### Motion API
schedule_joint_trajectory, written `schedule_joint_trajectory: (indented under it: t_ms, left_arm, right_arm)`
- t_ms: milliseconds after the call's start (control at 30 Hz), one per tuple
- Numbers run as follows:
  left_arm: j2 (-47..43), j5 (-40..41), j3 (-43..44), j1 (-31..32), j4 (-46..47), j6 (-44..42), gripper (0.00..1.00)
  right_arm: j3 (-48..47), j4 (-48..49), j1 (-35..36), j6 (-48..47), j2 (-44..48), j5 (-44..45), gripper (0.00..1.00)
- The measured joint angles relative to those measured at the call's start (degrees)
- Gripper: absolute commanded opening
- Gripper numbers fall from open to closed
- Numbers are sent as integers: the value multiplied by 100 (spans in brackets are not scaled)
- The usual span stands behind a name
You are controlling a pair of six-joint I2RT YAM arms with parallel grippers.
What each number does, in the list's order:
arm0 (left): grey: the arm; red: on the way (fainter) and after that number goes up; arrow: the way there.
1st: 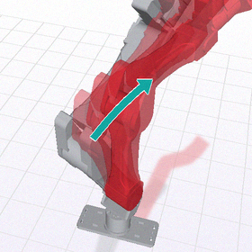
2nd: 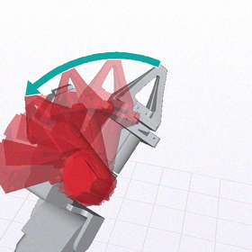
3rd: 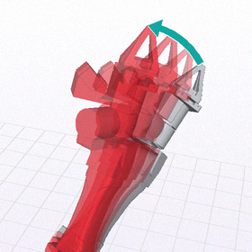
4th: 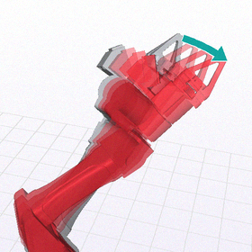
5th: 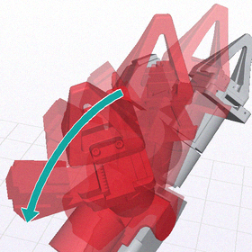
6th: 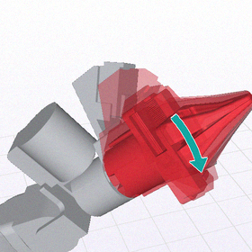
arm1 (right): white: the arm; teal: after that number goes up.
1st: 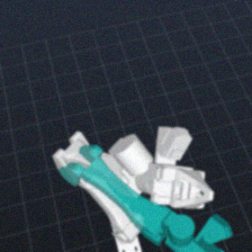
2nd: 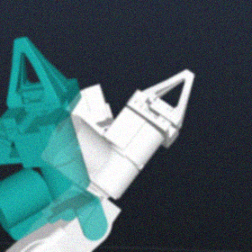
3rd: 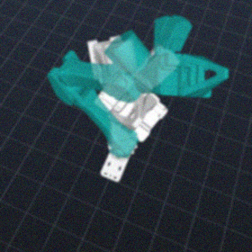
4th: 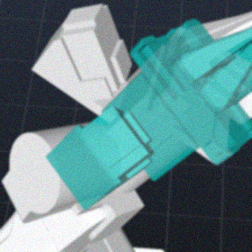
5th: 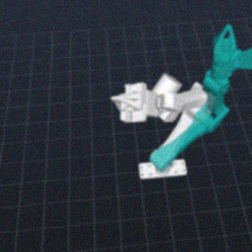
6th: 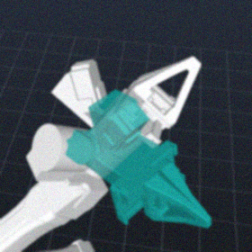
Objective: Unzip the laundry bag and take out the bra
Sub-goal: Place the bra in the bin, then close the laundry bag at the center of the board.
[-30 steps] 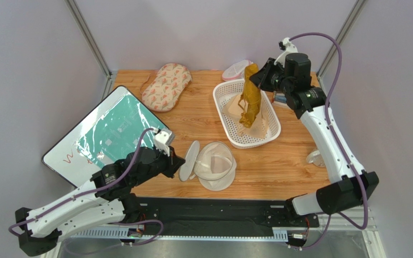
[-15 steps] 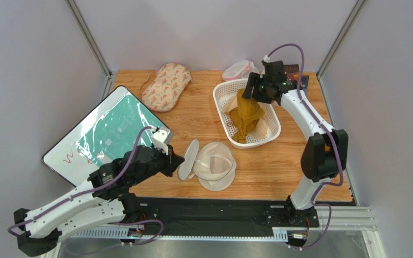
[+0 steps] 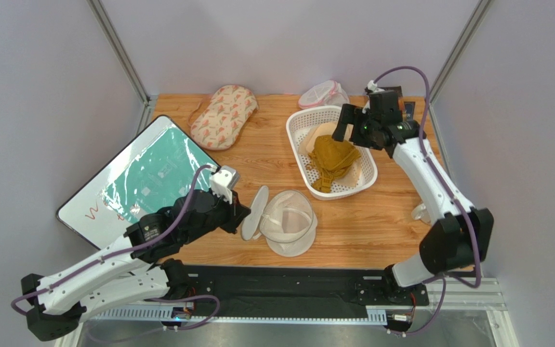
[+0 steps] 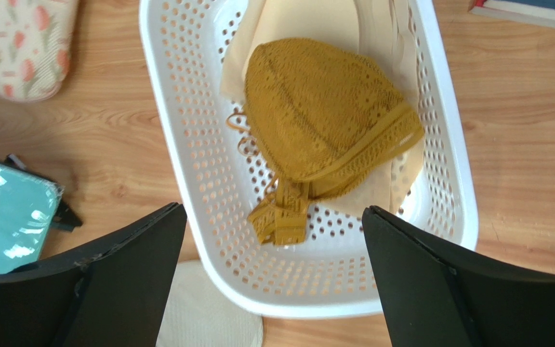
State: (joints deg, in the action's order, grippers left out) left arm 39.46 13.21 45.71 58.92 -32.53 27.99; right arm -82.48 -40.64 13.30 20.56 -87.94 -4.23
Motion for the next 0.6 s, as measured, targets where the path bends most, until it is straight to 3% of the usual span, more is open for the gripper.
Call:
schedule_joint_trajectory:
  t_ms: [367,600]
  left_arm:
    - [1034,48,745,-9,11,-131,0]
    - [1722,129,1069,-9,-26,-214,0]
  right_arm:
    - [2610,577,177,319,2522,-629,100]
    - [3486,577,254,485,3971,-833,100]
